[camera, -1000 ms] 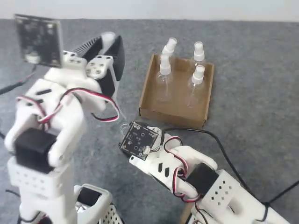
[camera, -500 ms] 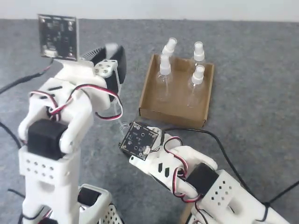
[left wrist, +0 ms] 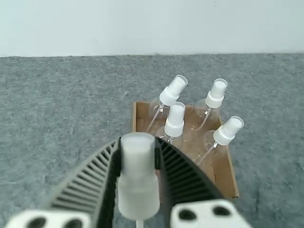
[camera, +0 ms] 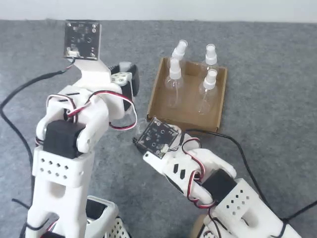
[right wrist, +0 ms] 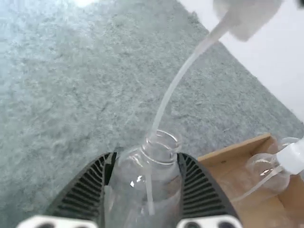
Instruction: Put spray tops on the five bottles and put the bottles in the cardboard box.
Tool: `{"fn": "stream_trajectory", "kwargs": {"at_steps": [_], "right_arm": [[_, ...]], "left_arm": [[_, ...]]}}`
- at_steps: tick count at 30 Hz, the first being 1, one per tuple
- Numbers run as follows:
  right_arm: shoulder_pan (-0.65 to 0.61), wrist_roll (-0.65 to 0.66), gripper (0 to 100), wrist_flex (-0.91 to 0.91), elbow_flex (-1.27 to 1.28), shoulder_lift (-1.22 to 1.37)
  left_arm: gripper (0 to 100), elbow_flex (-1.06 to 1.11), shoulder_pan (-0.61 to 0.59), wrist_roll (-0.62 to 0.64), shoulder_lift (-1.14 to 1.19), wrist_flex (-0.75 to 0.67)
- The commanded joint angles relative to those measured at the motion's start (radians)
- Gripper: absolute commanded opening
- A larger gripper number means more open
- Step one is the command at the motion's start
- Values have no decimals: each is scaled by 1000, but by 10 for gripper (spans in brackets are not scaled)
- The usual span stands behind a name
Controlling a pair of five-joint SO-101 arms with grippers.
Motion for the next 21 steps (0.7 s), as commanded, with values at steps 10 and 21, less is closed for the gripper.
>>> {"fn": "stream_trajectory", "kwargs": {"at_steps": [10,21], "right_arm": [[73,-186,6,-286,94,-50],[70,-186,6,-297,97,-53]], "left_arm": [[10,62,101,6,-25,-9],[13,325,104,-74,-239,-83]]}}
